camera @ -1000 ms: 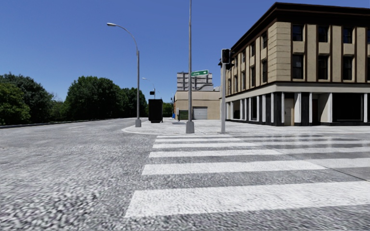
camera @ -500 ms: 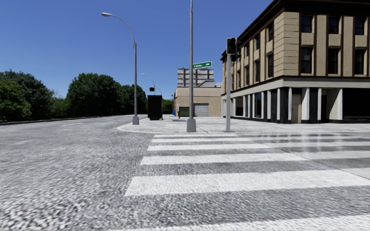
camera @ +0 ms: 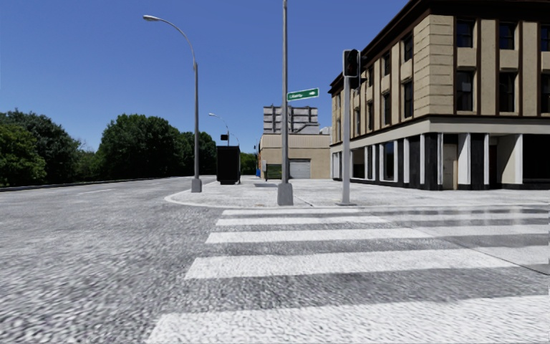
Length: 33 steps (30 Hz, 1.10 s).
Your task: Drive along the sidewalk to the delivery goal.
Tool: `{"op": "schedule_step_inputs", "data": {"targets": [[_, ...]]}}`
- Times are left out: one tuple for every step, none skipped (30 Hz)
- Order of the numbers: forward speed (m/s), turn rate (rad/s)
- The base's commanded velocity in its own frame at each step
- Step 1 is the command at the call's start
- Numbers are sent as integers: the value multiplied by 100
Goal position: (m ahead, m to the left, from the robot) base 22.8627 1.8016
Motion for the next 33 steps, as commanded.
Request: {"op": "schedule_step_inputs", "data": {"targets": [[146,17],[146,17],[146,23],[146,25],[146,26],[146,26],[147,26],[162,27],[200,27],[200,27],[200,27],[200,27],[200,27],[200,27],[200,27],[200,27],[200,27],[200,0],[200,0],[200,0],[200,0],[200,0],[200,0],[200,0],[200,0],[200,0],[200,0],[200,0],[200,0],[200,0],[200,0],[200,0],[200,0]]}}
